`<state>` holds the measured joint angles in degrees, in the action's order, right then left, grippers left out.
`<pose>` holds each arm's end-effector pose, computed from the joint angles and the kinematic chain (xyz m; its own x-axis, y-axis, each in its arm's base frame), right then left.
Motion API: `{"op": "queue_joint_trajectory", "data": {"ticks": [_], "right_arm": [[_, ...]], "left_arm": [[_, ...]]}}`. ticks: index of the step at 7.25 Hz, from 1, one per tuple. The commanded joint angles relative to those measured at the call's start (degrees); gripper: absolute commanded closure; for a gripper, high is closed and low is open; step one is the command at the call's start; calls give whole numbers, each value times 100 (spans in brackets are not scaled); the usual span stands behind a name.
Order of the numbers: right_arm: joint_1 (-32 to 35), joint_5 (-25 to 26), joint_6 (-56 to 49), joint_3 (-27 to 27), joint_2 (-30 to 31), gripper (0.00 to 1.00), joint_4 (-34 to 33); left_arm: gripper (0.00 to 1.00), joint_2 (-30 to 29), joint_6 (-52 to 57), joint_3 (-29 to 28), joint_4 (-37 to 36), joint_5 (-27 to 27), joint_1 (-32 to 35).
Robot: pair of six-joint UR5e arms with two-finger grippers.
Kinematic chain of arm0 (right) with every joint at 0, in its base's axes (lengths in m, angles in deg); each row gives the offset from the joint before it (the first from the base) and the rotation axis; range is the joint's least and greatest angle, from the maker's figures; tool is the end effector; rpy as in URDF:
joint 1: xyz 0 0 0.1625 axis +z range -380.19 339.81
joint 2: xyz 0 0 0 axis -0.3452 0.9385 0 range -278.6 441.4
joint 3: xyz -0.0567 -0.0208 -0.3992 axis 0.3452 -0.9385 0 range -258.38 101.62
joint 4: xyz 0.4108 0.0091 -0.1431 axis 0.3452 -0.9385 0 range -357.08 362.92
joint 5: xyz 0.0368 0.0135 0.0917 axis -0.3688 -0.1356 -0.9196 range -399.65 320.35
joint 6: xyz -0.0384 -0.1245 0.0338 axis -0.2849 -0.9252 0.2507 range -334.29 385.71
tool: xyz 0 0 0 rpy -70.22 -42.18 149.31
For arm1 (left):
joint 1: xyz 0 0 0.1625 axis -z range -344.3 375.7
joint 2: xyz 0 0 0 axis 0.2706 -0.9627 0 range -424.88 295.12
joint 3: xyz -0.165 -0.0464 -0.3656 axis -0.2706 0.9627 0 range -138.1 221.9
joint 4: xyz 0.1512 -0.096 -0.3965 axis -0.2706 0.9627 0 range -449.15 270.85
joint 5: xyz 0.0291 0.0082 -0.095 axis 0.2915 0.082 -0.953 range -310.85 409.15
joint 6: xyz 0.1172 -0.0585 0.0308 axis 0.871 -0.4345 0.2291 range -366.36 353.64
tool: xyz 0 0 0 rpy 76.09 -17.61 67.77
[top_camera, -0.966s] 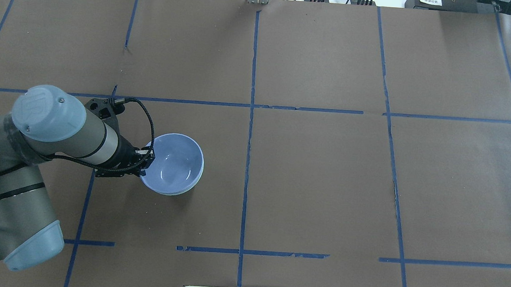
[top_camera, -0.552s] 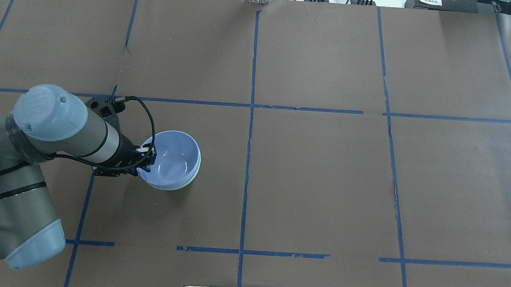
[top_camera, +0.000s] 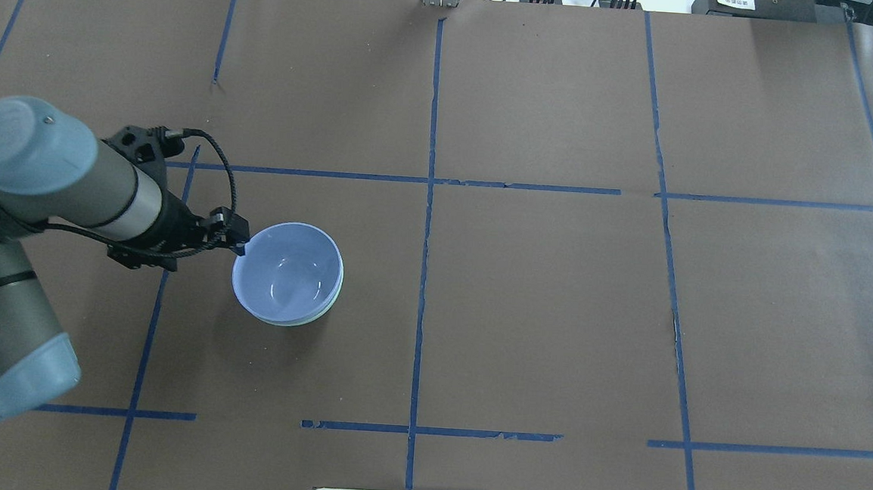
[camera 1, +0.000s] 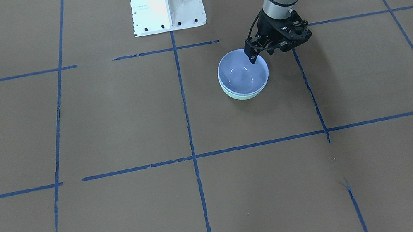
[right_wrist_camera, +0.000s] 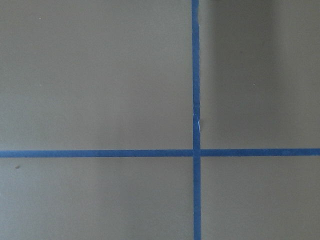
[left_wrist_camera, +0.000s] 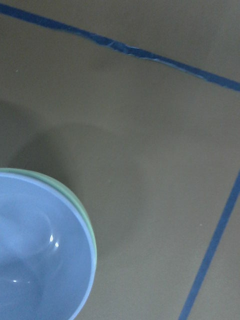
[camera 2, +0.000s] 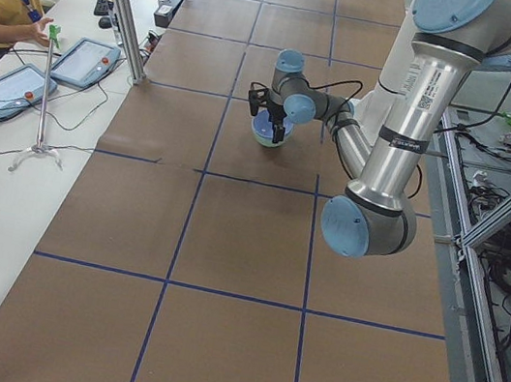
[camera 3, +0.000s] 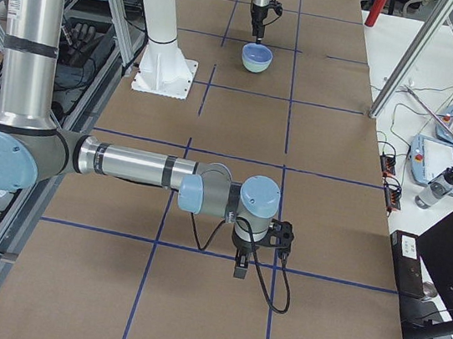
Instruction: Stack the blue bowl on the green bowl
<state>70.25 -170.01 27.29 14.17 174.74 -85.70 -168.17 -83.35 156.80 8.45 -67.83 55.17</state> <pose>0.0500 -0.4911 0.6728 0.7615 0.0269 0.6476 -0.0289 0.9996 -0.0075 0.3970 -0.4206 0.3116 0.5956 -0.2303 -0.7696 0.1860 0.9715 -0.1468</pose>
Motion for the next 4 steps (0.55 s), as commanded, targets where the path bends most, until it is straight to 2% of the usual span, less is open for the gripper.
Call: {"op": "queue_joint_trajectory", "data": {"ticks": [1, 3, 4], "right_arm": [[0, -7, 0, 0, 0, 0, 3], [0, -7, 0, 0, 0, 0, 3], [0, 2, 0, 0, 0, 0, 3]], "left_arm": [[0, 815, 2551, 6, -13, -876, 1232], [0, 1746, 5241, -64, -40, -1229, 2410], [0, 2317, 6395, -108, -48, -1239, 2982]]}}
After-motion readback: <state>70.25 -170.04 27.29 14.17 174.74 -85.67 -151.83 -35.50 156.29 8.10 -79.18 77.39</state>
